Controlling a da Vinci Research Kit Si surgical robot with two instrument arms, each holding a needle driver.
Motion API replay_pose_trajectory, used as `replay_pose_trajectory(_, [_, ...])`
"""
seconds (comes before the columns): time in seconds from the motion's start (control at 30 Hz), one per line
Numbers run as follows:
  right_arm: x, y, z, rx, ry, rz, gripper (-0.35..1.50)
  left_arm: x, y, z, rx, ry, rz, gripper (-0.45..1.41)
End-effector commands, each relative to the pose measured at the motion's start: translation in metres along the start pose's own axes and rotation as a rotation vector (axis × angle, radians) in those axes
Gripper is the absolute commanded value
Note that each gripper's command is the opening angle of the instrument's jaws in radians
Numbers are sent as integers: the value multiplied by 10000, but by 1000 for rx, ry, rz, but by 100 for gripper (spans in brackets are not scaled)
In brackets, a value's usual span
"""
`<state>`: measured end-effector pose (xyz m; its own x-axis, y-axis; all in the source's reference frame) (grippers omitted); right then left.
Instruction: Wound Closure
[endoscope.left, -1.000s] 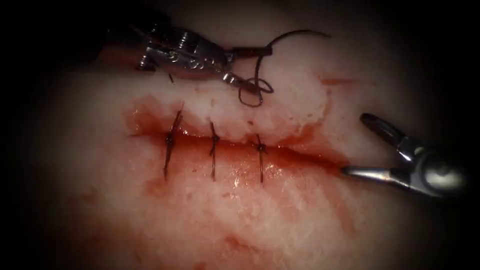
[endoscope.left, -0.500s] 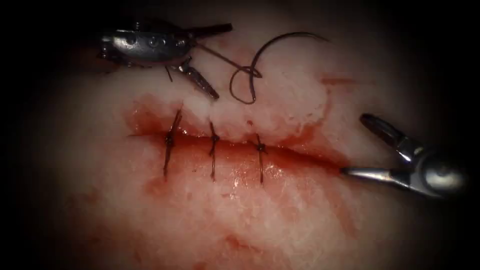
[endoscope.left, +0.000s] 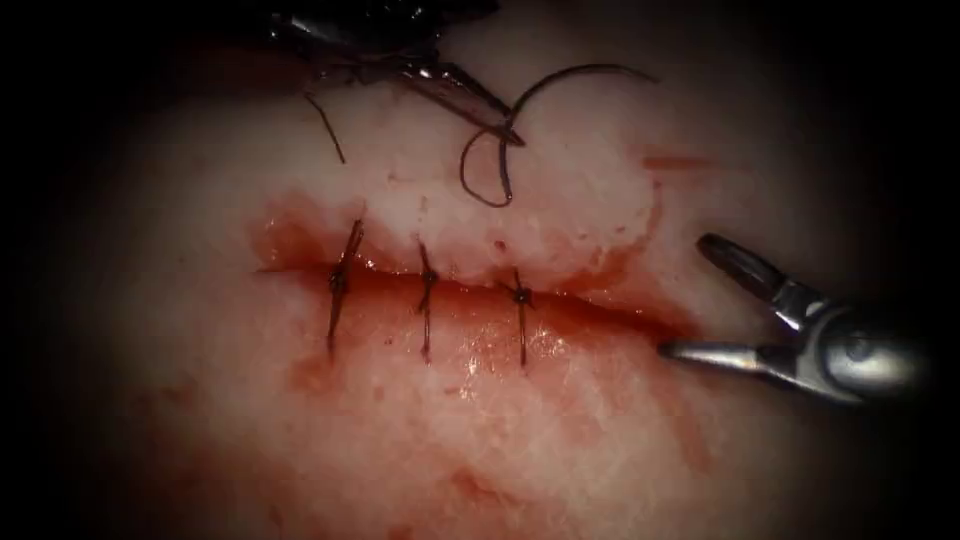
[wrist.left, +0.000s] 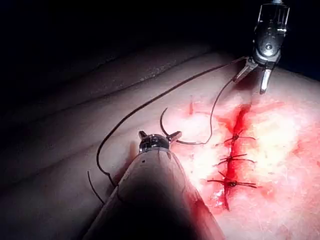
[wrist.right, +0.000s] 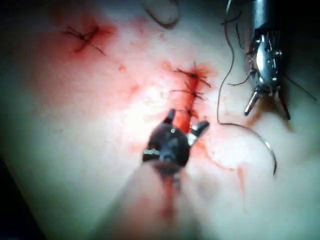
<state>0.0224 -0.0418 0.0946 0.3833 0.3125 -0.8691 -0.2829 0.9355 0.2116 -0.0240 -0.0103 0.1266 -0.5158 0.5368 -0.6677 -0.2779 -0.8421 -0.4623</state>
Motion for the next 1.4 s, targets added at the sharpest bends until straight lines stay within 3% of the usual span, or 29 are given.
replay_pose_trajectory(0.03, [-2,-4,8,2,1,-1,145,3,-2,11,-21,3,-16,85])
replay_pose_trajectory(0.17, [-2,-5,9,3,2,-2,145,10,-4,24,-74,6,-67,73])
replay_pose_trajectory(0.3, [-4,-7,12,8,-1,-5,145,15,-7,41,-126,10,-79,48])
replay_pose_trajectory(0.43, [-6,-9,15,11,-3,-1,145,9,-3,60,-139,11,-52,44])
replay_pose_trajectory(0.6, [-6,-10,17,10,-6,-2,145,5,-3,63,-132,-17,-35,41])
replay_pose_trajectory(0.7, [-6,-11,19,15,-7,-3,145,3,-8,63,-113,-30,-32,12])
replay_pose_trajectory(0.8, [-7,-13,21,14,-10,-5,145,2,-13,59,-103,-30,-30,-36])
replay_pose_trajectory(0.87, [-6,-15,25,18,-9,-5,143,5,-14,51,-83,-32,-21,-45])
replay_pose_trajectory(1.13, [0,-16,29,12,-2,0,133,51,4,14,-96,234,-105,-45])
replay_pose_trajectory(1.3, [12,-8,33,-87,8,8,130,78,36,5,-153,376,-213,-45])
replay_pose_trajectory(1.4, [21,-3,33,-169,1,-44,130,80,47,4,-171,402,-242,-45])
